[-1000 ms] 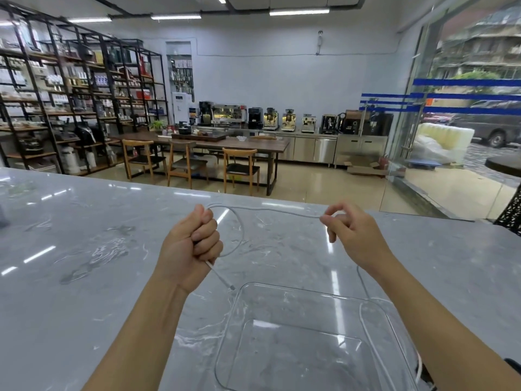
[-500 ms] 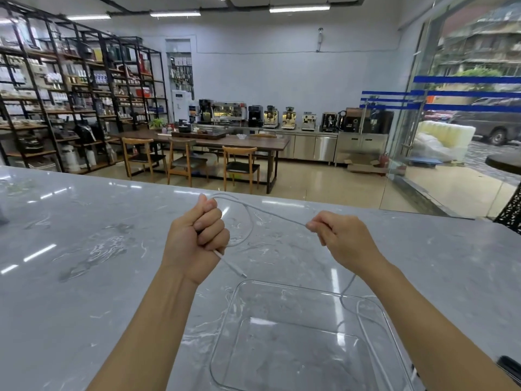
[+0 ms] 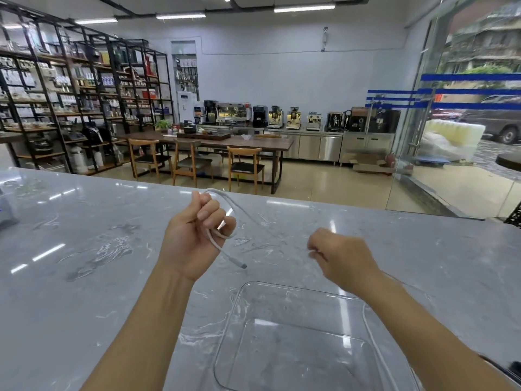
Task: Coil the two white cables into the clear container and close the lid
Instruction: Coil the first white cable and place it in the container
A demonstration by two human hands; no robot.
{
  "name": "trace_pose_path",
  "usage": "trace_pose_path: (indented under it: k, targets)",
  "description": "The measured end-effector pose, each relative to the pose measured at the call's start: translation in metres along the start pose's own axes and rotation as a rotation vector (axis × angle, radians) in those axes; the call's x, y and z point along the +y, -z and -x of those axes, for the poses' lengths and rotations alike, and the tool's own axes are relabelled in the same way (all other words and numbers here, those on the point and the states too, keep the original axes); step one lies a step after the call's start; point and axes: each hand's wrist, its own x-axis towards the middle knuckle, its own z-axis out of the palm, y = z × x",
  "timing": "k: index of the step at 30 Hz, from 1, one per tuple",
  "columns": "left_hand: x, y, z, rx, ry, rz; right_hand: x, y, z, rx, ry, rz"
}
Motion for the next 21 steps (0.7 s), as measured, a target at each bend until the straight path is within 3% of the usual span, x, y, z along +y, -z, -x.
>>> trace_pose_path:
  k: [2, 4, 7, 10, 18, 21]
  targets:
    - [-0.003, -0.001, -0.001, 0.025, 0.013, -0.132, -0.014, 0.001, -0.004, -0.225, 0.105, 0.037]
    - [-0.008, -0.001, -0.001, 0.065, 0.020, -0.290, -0.026, 0.007, -0.008, -0.335, 0.166, -0.029]
    - [-0.020, -0.002, 0.002, 0.089, 0.038, -0.474, -0.047, 0.029, -0.015, -0.175, 0.246, -0.295]
    - [-0.030, -0.004, 0.008, 0.031, 0.101, -0.573, -0.059, 0.041, -0.022, -0.079, 0.262, -0.363]
    - [-0.048, -0.015, 0.016, -0.040, 0.198, -0.736, -0.058, 0.035, -0.029, 0.075, 0.027, -0.387]
    - [-0.049, -0.015, 0.017, -0.091, 0.263, -0.564, -0.054, 0.033, -0.032, 0.085, -0.067, -0.497]
